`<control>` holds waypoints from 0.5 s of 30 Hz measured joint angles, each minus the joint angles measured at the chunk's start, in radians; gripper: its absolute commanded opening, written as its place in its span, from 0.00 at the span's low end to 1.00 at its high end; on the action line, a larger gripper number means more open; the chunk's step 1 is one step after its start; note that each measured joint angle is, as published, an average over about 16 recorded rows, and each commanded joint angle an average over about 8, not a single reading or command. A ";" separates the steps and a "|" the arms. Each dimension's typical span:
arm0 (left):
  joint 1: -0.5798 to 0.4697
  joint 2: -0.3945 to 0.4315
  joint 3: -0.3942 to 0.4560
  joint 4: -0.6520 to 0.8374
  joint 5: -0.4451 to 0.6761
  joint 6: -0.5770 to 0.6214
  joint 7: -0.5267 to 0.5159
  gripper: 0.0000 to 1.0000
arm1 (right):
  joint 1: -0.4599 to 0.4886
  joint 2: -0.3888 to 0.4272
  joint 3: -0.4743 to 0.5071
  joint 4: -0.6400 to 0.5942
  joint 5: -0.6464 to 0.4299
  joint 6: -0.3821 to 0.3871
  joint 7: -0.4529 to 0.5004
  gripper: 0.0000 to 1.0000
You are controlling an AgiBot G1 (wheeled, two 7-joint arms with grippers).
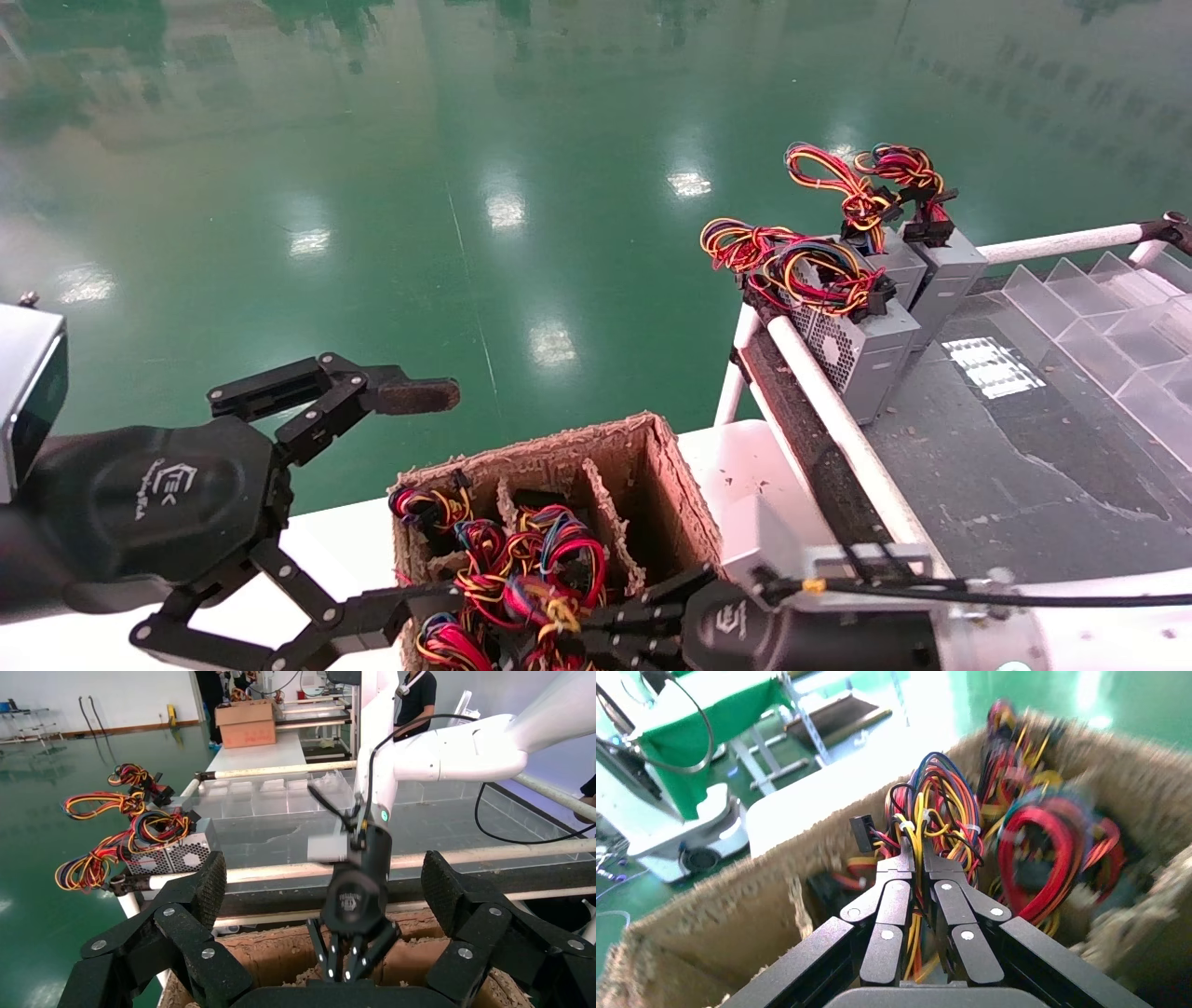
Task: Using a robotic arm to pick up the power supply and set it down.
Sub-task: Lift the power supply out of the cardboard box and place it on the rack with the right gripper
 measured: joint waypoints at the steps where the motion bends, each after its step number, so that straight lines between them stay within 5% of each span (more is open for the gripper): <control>1: 0.000 0.000 0.000 0.000 0.000 0.000 0.000 1.00 | -0.002 0.008 0.008 0.010 0.012 0.001 0.002 0.00; 15: 0.000 0.000 0.000 0.000 0.000 0.000 0.000 1.00 | 0.008 0.136 0.149 0.130 0.204 0.016 0.063 0.00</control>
